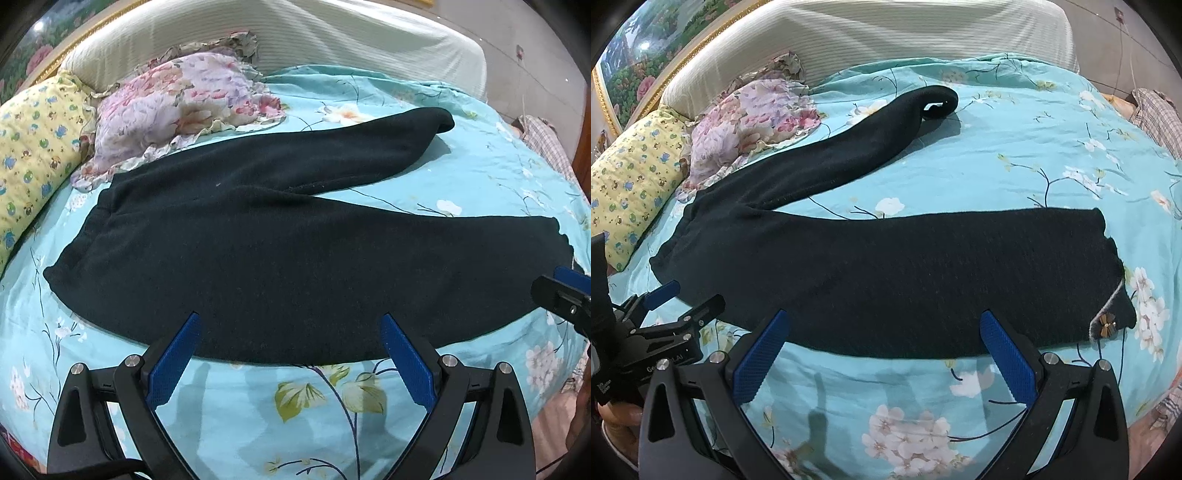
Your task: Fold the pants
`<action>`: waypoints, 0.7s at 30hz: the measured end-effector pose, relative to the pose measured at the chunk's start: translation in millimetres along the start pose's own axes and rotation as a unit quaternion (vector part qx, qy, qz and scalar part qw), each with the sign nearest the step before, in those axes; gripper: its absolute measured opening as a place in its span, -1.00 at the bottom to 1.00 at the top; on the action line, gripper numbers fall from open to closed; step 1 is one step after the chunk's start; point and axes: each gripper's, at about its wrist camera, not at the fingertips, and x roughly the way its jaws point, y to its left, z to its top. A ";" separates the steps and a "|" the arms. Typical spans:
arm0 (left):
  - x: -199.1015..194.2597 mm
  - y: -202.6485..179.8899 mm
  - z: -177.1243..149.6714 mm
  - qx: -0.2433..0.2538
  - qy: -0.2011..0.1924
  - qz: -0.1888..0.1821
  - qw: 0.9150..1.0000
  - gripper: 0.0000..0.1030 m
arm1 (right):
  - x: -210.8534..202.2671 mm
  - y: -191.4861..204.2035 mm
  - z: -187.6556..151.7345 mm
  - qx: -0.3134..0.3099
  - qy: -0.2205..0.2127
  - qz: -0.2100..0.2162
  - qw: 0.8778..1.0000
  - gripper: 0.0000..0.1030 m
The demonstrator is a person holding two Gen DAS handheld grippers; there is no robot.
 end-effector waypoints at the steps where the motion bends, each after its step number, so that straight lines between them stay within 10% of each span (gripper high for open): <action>1: 0.8 -0.3 0.3 0.000 0.003 -0.001 1.000 0.90 | -0.3 0.7 1.0 -0.001 0.000 0.000 1.000 1.00; 21: 7.0 -0.1 0.3 -0.005 0.011 -0.012 1.000 0.90 | 4.2 -1.0 2.2 0.008 0.005 0.004 1.000 0.99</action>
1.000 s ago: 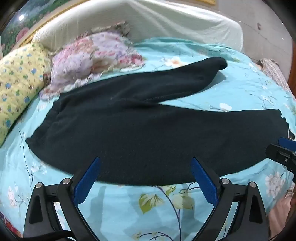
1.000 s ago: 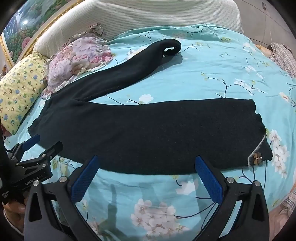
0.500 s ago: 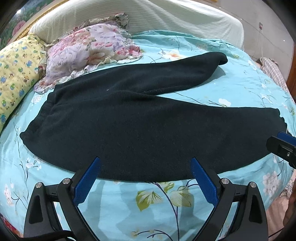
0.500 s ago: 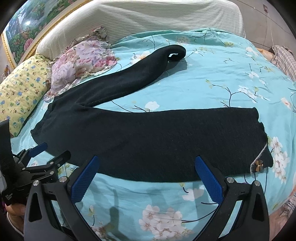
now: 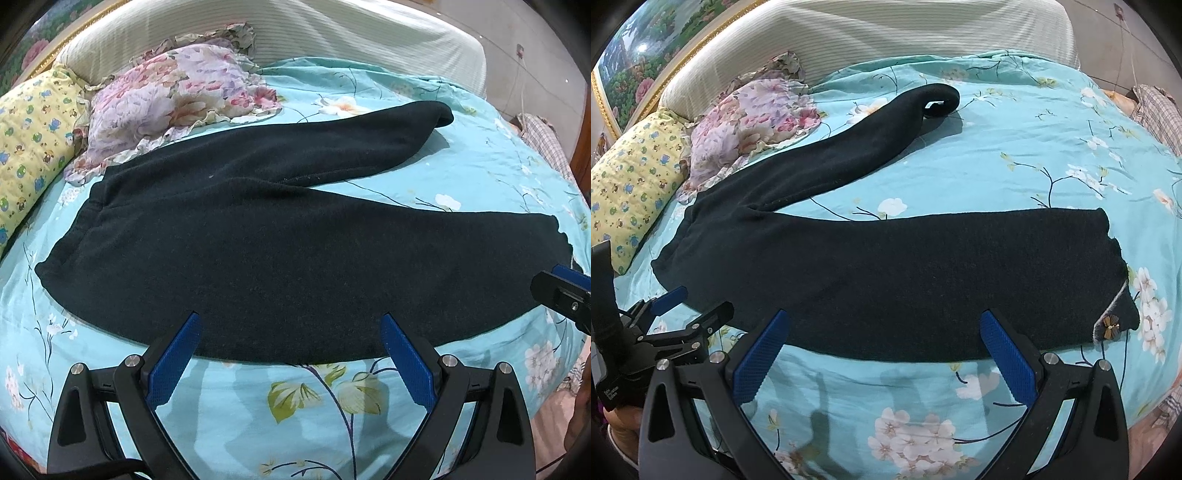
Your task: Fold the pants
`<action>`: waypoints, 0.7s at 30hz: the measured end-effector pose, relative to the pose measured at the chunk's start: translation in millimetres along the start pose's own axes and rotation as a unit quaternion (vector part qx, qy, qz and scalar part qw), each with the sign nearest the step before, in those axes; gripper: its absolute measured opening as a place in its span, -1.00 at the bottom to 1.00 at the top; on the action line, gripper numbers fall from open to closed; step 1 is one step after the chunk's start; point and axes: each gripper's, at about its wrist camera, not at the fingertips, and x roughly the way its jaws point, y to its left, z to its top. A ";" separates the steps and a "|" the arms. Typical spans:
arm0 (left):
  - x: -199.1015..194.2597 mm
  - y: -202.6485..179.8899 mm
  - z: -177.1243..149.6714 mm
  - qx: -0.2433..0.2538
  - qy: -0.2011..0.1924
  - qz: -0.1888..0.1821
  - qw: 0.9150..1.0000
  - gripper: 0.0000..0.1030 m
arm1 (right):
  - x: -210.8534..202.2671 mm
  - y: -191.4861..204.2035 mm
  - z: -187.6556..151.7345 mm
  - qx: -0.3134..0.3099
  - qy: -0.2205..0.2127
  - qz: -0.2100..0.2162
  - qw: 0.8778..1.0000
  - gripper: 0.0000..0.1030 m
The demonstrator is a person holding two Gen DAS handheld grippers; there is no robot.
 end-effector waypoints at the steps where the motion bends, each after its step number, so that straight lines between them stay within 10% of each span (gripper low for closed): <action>1: -0.1 -0.3 -0.6 0.000 -0.001 0.000 1.000 0.90 | 0.5 -0.4 0.0 0.001 0.001 0.000 1.000 0.99; 21: -0.3 -0.8 1.8 0.002 -0.004 -0.015 1.000 0.90 | 3.9 -0.6 -2.3 0.005 0.004 -0.001 1.000 0.99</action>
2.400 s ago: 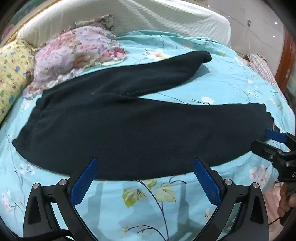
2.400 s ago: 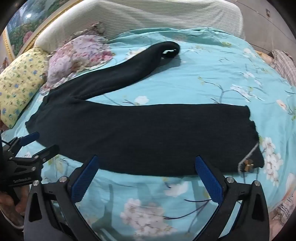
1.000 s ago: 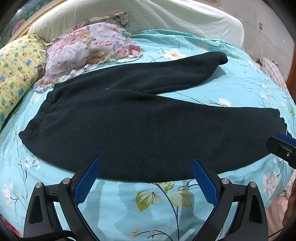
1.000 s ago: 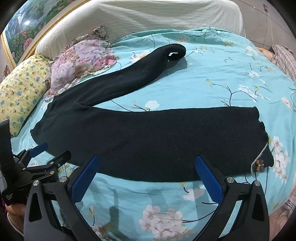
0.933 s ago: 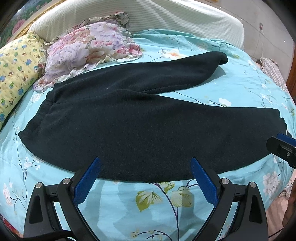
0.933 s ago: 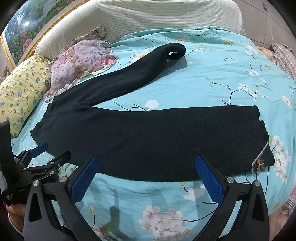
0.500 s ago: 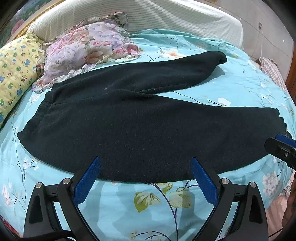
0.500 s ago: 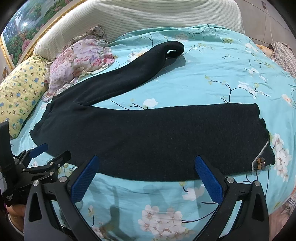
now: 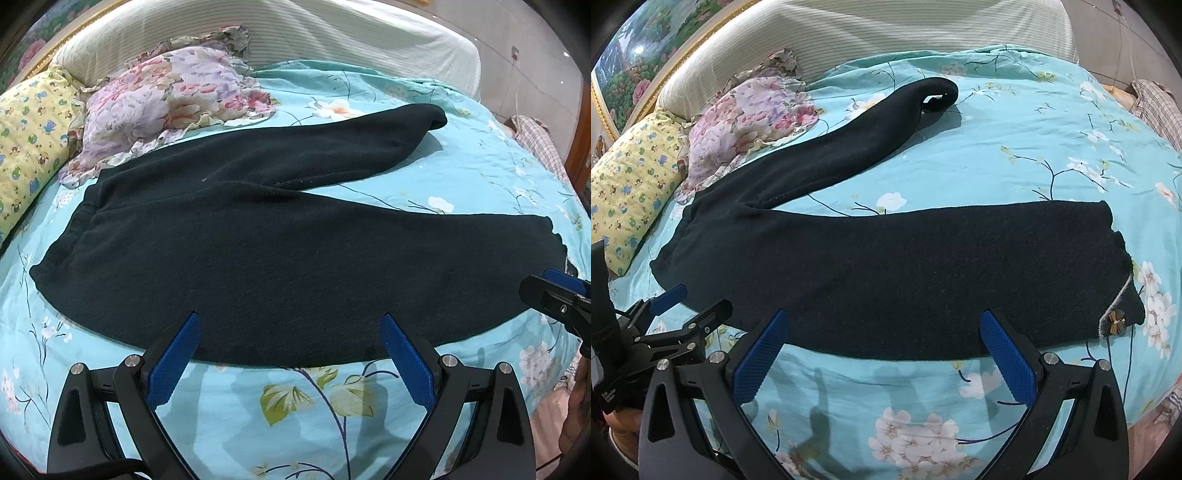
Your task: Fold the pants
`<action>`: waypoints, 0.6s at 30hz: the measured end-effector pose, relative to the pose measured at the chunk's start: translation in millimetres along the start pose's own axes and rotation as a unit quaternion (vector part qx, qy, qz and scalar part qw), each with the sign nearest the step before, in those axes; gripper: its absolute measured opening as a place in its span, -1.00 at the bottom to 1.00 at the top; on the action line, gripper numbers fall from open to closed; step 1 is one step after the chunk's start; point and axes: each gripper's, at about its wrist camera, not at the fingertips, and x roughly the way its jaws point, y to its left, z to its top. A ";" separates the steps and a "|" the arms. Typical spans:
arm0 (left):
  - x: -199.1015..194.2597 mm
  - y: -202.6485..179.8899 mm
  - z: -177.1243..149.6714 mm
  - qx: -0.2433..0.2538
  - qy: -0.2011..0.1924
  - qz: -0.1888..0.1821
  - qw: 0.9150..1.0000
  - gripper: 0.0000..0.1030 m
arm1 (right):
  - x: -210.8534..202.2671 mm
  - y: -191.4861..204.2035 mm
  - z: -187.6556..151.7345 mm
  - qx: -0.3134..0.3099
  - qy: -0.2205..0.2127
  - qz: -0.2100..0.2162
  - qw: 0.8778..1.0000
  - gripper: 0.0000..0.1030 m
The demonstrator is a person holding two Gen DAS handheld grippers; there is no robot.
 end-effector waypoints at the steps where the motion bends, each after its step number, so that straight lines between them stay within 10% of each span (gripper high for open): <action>1: 0.3 -0.2 0.3 0.001 0.000 -0.002 1.000 0.90 | -0.2 0.2 0.1 0.000 0.000 0.000 1.000 1.00; 18: 2.8 -4.0 3.3 0.011 -0.001 -0.024 1.000 0.90 | -0.5 -7.8 5.5 0.020 0.005 0.003 1.000 1.00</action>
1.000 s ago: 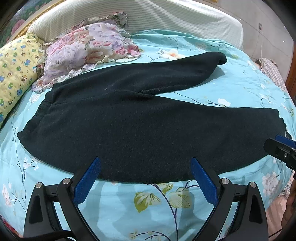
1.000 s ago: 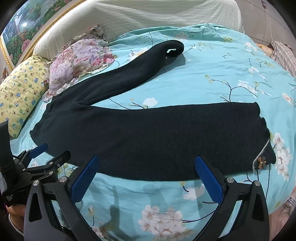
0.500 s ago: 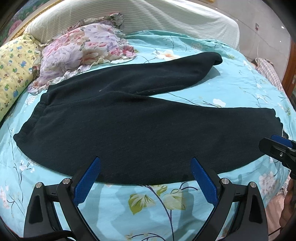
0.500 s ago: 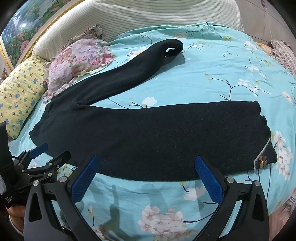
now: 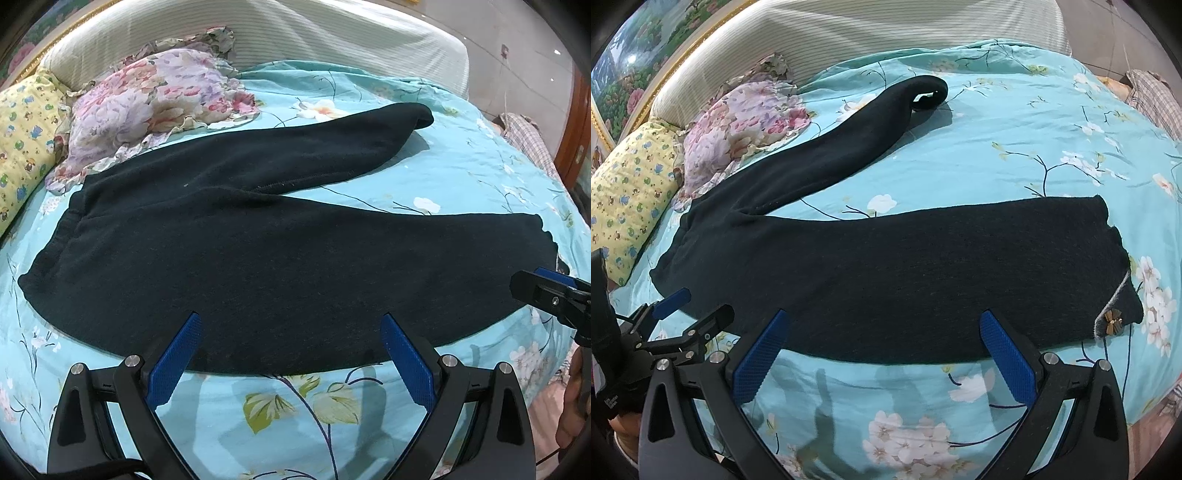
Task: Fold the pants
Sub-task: 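Grasp the waistband edge with the left gripper while the right gripper grasps the waistband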
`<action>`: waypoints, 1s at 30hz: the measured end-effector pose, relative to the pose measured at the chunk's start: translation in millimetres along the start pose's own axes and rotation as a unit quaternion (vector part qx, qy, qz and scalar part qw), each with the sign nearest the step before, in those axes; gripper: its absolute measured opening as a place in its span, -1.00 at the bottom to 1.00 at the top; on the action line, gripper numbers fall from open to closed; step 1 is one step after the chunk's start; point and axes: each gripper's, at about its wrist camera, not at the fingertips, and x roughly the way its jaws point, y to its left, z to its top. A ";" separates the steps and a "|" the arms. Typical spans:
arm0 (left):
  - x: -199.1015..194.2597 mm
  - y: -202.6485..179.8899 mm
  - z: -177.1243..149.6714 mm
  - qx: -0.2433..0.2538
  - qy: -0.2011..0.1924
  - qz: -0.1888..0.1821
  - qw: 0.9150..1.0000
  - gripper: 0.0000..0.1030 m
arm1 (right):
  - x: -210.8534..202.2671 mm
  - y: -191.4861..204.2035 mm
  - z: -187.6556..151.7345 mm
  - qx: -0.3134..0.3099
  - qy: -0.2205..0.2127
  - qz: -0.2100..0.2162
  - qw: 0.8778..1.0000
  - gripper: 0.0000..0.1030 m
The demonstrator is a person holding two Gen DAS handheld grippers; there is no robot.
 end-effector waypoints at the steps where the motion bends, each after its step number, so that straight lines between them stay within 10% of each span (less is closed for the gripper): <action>1: 0.6 -0.1 -0.1 0.001 0.001 0.000 1.000 0.90 | 0.2 -0.5 -0.2 0.001 0.000 0.000 1.000 1.00; 15: 11.1 -1.6 29.8 0.027 0.008 -0.032 0.999 0.90 | 2.2 -11.0 20.2 0.022 0.004 0.017 1.000 1.00; 30: 58.3 1.5 131.6 0.102 0.029 -0.090 0.990 0.90 | 26.8 -46.2 139.0 0.092 -0.007 0.069 0.993 1.00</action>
